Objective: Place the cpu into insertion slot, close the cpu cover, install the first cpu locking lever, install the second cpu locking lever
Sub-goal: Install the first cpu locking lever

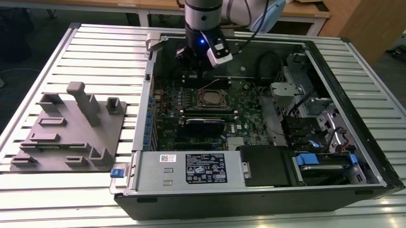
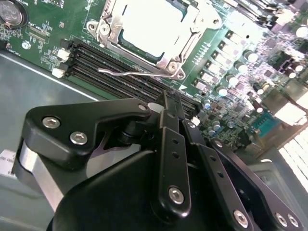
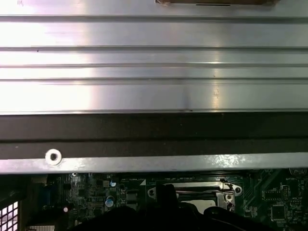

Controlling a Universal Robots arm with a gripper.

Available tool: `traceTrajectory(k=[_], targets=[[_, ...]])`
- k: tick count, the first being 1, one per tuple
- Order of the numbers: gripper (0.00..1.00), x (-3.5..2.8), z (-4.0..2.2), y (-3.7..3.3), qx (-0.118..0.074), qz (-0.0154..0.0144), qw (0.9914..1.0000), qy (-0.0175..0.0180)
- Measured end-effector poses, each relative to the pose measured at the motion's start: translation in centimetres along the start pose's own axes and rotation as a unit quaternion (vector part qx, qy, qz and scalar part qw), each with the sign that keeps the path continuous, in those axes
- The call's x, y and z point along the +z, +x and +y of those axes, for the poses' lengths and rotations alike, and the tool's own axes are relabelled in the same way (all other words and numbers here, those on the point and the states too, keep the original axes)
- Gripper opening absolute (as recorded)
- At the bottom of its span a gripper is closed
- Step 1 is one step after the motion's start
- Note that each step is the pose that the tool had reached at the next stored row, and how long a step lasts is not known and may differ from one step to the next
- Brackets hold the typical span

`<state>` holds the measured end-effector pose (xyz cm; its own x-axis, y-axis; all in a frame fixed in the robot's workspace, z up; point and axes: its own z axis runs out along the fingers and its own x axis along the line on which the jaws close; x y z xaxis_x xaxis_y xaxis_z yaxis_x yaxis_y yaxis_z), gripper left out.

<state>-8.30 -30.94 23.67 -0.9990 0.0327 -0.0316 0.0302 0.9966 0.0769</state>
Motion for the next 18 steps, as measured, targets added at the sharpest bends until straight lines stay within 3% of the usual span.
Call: traceTrajectory(k=[9,16,18], targets=[[0.11,1.67,-0.12,-0.23,-0.004,0.0004,0.99999,-0.0025],[0.11,2.18,-0.14,-0.72,-0.005,0.0008,0.99989,-0.0143],[0.11,2.30,-0.14,-0.84,-0.005,0.0007,0.99986,-0.0161]])
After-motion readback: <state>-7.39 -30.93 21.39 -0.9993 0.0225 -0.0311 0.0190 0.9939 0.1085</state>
